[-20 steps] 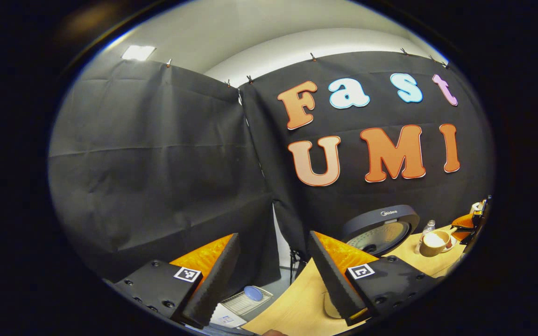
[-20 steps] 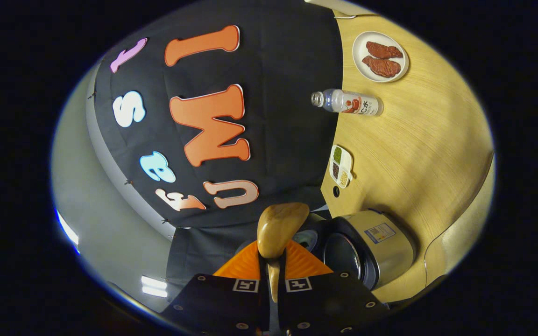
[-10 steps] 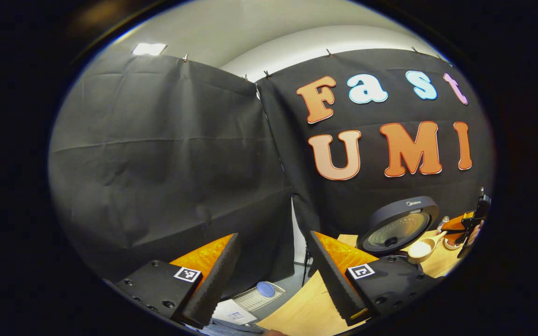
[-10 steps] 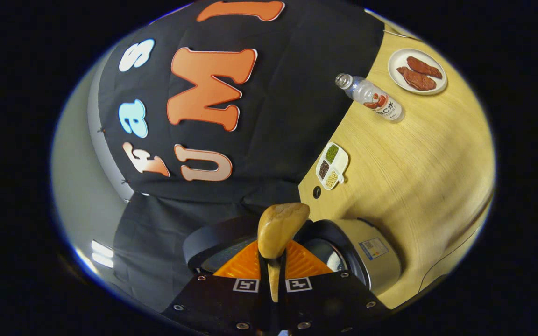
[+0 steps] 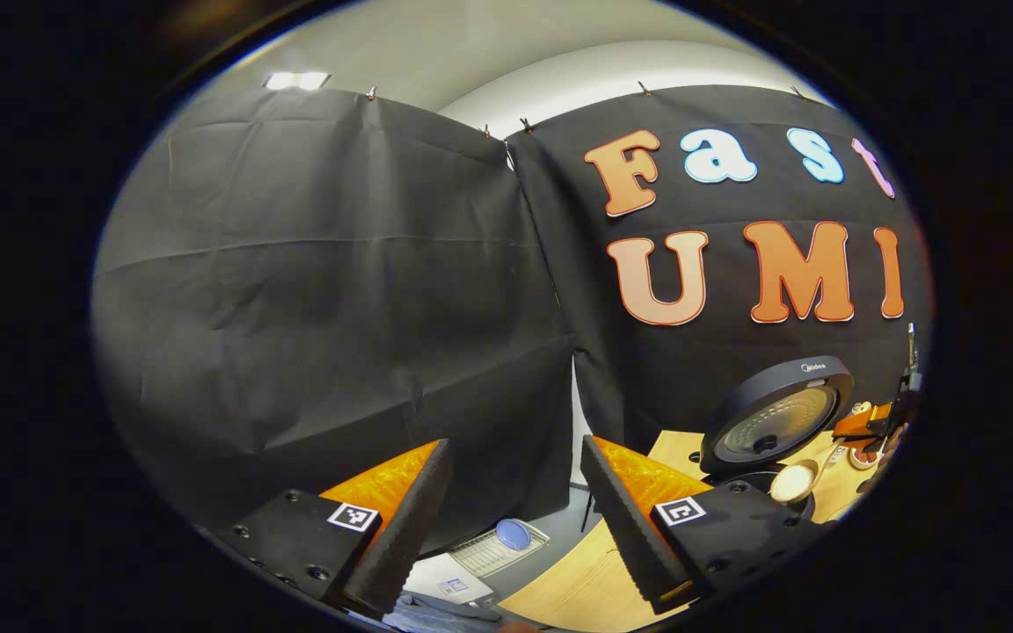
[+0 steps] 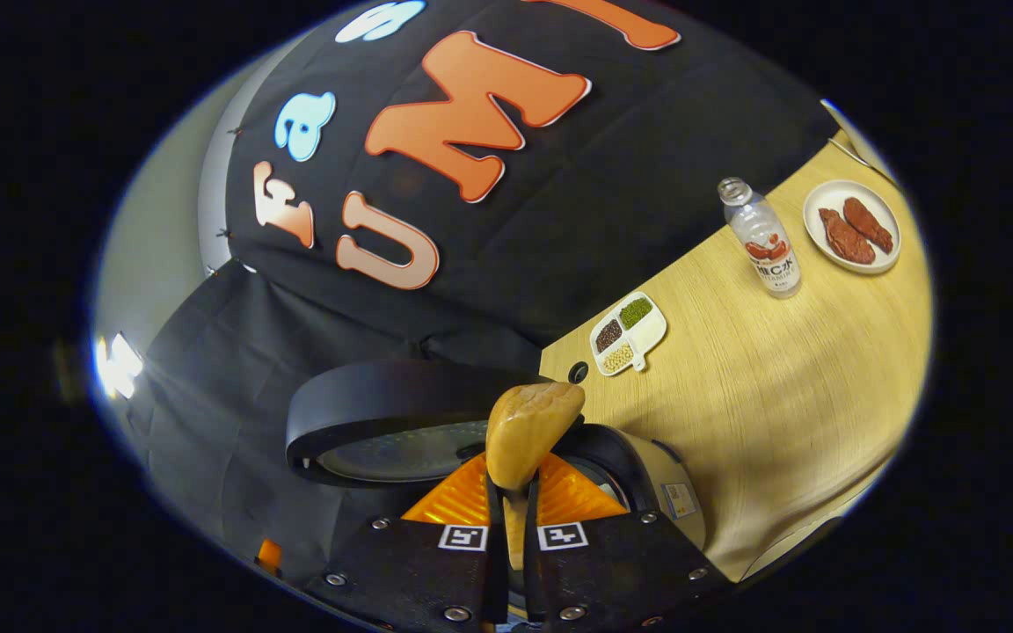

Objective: Close the left gripper, press the button to open the rice cooker; take a wooden spoon from the chopstick holder with the right hand, scoop a spoonful of rice and pour it into the rice cooker, then put the wooden spoon back into the chopstick holder.

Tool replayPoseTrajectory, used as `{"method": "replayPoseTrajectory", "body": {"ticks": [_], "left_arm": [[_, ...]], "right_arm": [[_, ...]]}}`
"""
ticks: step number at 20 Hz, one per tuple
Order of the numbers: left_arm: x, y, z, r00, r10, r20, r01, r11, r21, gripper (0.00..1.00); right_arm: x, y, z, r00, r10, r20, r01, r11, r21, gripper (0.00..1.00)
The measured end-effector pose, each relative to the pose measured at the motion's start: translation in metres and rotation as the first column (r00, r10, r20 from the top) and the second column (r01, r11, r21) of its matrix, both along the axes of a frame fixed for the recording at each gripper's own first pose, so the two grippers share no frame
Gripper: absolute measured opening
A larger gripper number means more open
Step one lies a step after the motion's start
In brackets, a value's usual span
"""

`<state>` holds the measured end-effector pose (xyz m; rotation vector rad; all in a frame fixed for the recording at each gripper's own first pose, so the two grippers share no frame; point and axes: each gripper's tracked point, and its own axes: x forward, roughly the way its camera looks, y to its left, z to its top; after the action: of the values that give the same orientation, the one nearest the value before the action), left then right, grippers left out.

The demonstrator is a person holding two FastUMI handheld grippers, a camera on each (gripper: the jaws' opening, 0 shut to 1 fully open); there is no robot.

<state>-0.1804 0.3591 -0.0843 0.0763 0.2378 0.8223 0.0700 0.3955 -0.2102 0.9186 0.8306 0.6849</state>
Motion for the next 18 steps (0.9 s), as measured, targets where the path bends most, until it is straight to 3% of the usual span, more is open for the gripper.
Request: {"method": "replayPoseTrajectory", "body": {"ticks": [9,18], "left_arm": [[0.0,0.004,-0.004,1.0,0.008,0.002,-0.008,1.0,-0.008,0.98],[0.006,-0.006,-0.011,1.0,0.001,-0.006,-0.001,1.0,-0.006,1.0]], "right_arm": [[-0.003,0.007,0.01,0.983,0.057,0.177,-0.03,0.988,-0.152,0.07],[-0.001,0.012,0.036,0.933,0.104,0.343,-0.02,0.97,-0.241,0.06]]}}
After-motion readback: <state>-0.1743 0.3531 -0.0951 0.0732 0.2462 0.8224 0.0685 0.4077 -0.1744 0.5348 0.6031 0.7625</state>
